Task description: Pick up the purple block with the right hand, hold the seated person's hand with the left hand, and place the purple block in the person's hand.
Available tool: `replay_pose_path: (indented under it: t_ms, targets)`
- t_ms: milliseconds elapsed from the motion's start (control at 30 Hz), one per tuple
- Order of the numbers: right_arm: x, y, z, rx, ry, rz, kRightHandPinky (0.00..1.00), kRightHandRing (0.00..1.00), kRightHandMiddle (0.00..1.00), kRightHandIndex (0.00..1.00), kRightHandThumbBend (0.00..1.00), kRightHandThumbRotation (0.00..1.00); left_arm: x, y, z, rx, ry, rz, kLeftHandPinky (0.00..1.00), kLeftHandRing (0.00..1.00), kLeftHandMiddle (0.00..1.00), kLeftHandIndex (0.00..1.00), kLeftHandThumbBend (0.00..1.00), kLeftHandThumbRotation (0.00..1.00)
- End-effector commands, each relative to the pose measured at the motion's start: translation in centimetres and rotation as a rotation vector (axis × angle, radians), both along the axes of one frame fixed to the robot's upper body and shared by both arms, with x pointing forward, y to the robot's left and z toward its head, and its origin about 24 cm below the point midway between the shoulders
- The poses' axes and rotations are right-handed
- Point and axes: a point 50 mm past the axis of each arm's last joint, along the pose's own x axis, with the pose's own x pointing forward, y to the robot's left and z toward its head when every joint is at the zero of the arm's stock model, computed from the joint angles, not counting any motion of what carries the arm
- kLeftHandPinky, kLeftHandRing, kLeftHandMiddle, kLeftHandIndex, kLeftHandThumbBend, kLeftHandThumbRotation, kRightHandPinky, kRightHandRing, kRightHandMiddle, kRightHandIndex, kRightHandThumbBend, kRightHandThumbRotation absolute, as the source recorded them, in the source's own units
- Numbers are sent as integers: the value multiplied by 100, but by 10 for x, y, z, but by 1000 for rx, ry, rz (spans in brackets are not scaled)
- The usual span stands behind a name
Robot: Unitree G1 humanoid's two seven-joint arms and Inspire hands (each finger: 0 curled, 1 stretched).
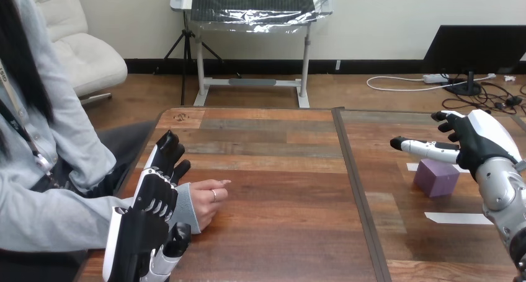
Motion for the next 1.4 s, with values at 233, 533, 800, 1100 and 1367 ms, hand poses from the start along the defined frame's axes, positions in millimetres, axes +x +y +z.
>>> replay_pose_path:
  t_ms: [233,533,800,1100,1367]
  targets:
    - [19,2,36,-27,-107,19,73,85,87,88,100,62,10,-4,10,-6,-63,-21,92,95,96,93,100,76]
    - [17,-2,34,-35,-100,6,74,85,87,87,100,57,9,-3,11,2,-67,-16,91,95,96,93,100,76]
    - [15,-6,32,-50,-86,-9,75,85,87,87,100,59,8,-3,10,0,-64,-15,91,96,96,93,100,75]
    - [13,-9,31,-49,-73,-29,70,82,83,88,100,60,7,-1,9,2,-57,-25,91,96,96,93,100,75]
    - [11,-12,30,-56,-67,-39,64,76,76,88,100,61,7,0,9,7,-64,-25,91,96,96,93,100,76]
